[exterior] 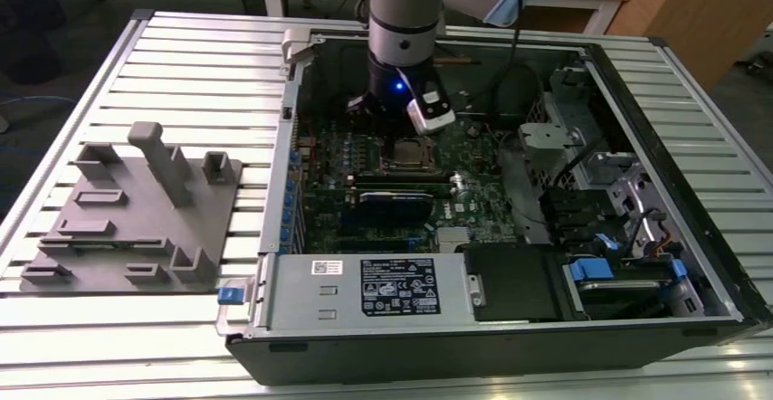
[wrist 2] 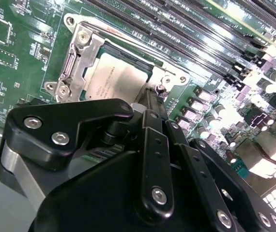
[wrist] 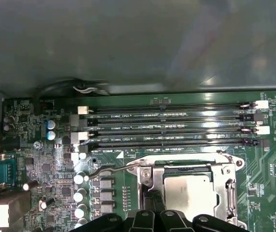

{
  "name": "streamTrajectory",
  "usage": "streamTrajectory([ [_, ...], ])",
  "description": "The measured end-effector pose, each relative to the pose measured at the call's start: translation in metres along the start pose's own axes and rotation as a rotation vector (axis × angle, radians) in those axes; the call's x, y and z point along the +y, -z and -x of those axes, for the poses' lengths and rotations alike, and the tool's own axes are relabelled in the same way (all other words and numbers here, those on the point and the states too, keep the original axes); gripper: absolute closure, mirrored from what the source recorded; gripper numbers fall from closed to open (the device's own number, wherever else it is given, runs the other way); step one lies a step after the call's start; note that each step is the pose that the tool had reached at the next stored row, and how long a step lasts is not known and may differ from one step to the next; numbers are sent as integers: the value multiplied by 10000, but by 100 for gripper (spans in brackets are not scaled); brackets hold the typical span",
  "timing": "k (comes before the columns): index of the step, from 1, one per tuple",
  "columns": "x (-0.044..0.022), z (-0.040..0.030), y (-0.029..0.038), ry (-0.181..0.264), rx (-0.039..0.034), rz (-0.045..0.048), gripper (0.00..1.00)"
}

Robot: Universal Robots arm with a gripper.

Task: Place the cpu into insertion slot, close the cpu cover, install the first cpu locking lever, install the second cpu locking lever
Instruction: 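Close the cpu cover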

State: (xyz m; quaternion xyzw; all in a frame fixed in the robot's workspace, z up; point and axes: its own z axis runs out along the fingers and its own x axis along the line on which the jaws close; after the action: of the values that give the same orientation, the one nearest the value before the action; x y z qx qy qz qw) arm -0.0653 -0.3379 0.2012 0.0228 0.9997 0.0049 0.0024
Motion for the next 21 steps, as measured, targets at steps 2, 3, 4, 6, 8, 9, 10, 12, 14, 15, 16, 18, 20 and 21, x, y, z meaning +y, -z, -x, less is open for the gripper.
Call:
streamTrajectory([
  [2,0,-8,-3,18,1,-1,90],
  [3,0,-8,-3,19,2,-2,90],
  [4,0,-8,-3,20,2,-2,90],
  [6,0,-8,-9,21,0,2,90],
  [8,-1,-9,-18,21,2,-2,90],
  [9,-1,-9,-18,20,2,-3,90],
  [10,-1,-9,-18,20,2,-3,90],
  [12,-1,-9,-18,21,3,-3,90],
  [14,-1,-9,-21,20,1,-1,90],
  [15,-1,-9,-23,21,2,-2,90],
  [16,-1,-9,-23,21,2,-2,90],
  [18,-1,-9,-23,20,2,-3,90],
  [20,-1,-9,-24,21,2,-2,90],
  [21,-1,-9,-24,21,2,-2,90],
])
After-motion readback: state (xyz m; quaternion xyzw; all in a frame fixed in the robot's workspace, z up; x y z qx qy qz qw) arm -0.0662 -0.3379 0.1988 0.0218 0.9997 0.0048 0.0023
